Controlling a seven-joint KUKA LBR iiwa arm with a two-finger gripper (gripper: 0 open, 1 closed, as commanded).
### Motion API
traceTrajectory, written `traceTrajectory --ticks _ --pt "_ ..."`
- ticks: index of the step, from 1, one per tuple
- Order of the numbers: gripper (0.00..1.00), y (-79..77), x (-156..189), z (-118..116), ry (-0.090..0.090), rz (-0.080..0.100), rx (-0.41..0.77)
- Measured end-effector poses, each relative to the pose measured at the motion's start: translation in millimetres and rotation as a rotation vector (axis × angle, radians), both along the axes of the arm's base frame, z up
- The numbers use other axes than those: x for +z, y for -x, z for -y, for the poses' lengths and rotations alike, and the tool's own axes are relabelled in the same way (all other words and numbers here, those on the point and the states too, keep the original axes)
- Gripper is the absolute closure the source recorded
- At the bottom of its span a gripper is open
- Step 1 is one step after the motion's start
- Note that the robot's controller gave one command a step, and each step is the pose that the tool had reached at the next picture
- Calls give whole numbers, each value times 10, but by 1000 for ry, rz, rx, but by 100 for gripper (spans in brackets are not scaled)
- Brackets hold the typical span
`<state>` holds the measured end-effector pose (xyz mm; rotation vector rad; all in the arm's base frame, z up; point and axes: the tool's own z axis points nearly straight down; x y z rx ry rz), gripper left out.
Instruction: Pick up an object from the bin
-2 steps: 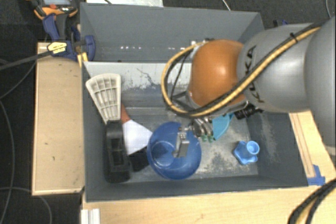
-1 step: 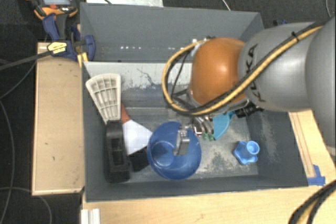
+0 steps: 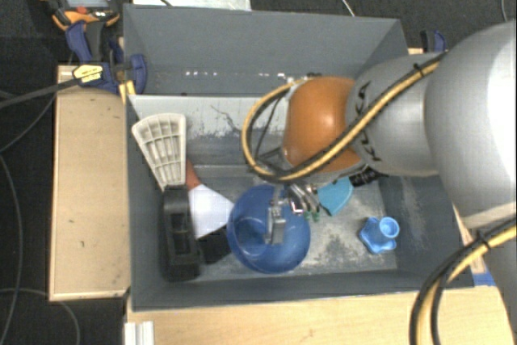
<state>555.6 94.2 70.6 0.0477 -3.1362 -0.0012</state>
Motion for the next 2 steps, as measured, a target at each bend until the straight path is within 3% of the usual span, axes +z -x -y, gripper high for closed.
traceTrajectory --ticks 1,2 --pt "0 -222 3 146 -2 12 129" --pt "0 -4 7 -1 -1 0 1"
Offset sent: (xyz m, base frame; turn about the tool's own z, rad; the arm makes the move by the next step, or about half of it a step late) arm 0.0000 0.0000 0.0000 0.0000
